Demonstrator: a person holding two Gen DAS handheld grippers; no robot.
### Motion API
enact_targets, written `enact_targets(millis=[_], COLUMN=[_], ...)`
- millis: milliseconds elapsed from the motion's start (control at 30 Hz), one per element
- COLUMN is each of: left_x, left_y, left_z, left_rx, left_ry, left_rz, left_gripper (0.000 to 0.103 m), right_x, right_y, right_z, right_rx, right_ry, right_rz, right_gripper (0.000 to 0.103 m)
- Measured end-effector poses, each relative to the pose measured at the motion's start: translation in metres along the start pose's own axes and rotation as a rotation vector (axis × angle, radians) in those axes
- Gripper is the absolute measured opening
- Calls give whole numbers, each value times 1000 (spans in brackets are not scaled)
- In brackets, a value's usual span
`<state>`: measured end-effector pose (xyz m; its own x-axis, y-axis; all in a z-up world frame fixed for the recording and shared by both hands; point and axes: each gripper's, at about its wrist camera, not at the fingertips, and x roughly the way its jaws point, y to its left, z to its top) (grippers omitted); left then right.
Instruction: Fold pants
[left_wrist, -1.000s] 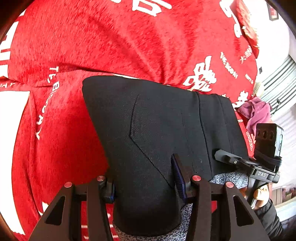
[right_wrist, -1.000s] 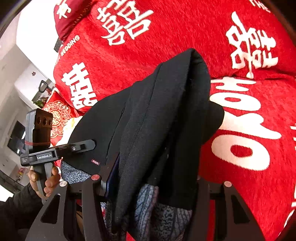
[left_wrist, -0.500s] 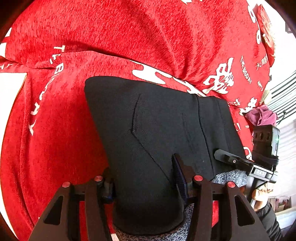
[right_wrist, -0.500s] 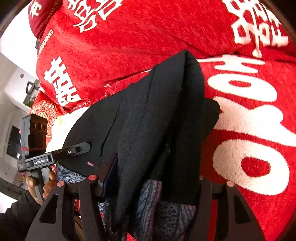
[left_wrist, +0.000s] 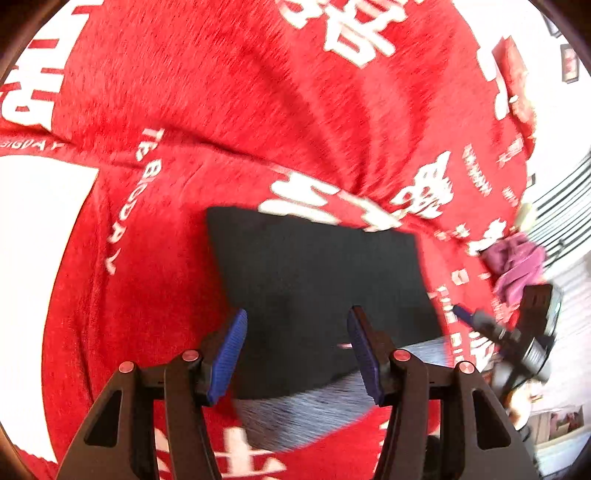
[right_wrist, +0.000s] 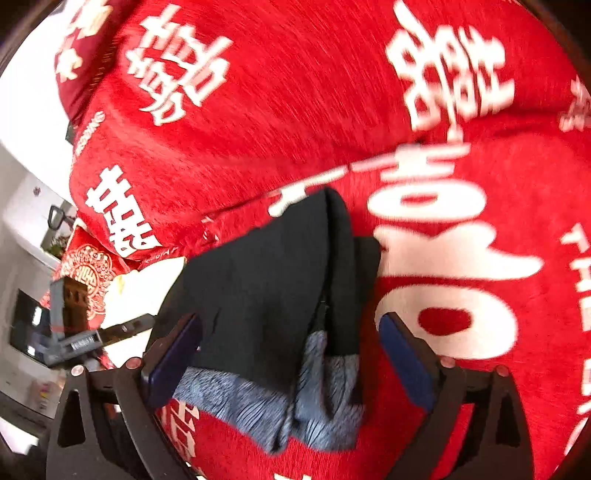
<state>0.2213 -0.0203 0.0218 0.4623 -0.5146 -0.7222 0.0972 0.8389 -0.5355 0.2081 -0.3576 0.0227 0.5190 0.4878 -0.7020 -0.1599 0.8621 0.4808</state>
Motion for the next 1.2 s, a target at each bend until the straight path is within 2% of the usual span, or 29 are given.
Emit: enact_targets(millis=[100, 200, 300, 367, 433, 500, 600, 633, 667, 700, 733, 767, 900, 1000, 1067, 1200], left_x=[-4, 9, 39, 55, 54, 51, 41, 38, 38, 38, 37, 42, 68, 88, 101, 118], left_y=[-31, -50, -42, -27, -22, -29, -42, -46, -47, -48, -49, -51, -49, -47, -44, -33], left_z=[-5, -12, -22, -29, -34, -31, -18, -9, -1, 4, 14, 21, 42, 49, 51, 51], left_rx=[67, 122, 104, 64, 70, 80, 113, 123, 117, 109, 94, 92, 57, 62, 67, 55], left_ry=[-11, 16, 88, 125, 104, 112, 94, 84, 74, 58, 7, 4, 65, 100, 121, 156], left_rz=[-44, -60, -5, -2, -21, -7, 15, 31, 62, 96, 152, 166, 180, 197, 223, 230], left_gripper=[57, 57, 57, 57, 57, 57, 57, 62, 89, 103, 103, 103, 103, 103, 103, 103], right_x=[-8, 4, 24, 32, 33, 31, 21, 17, 12, 10, 13, 18, 55, 81, 98, 124], right_y=[38, 64, 67, 60, 53, 50, 56, 59, 62, 64, 64, 65, 69, 73, 70, 56], right_z=[-14, -32, -49, -55, -58, -58, -46, -40, -31, -20, -9, 0, 35, 46, 48, 47], right_rx=[-123, -238, -285, -295, -288, -286, -266, -270, -282, -293, -305, -314, -375, -438, -463, -469], right_ry=[-20, 29, 95, 114, 114, 115, 113, 90, 60, 41, 38, 43, 100, 151, 193, 265], right_rz=[22, 47, -1, -42, -18, -4, 2, 2, 2, -2, -20, -39, -129, -127, -141, -160], right_gripper=[102, 102, 102, 102, 102, 102, 102, 102, 103, 103, 103, 103, 103, 103, 103, 103])
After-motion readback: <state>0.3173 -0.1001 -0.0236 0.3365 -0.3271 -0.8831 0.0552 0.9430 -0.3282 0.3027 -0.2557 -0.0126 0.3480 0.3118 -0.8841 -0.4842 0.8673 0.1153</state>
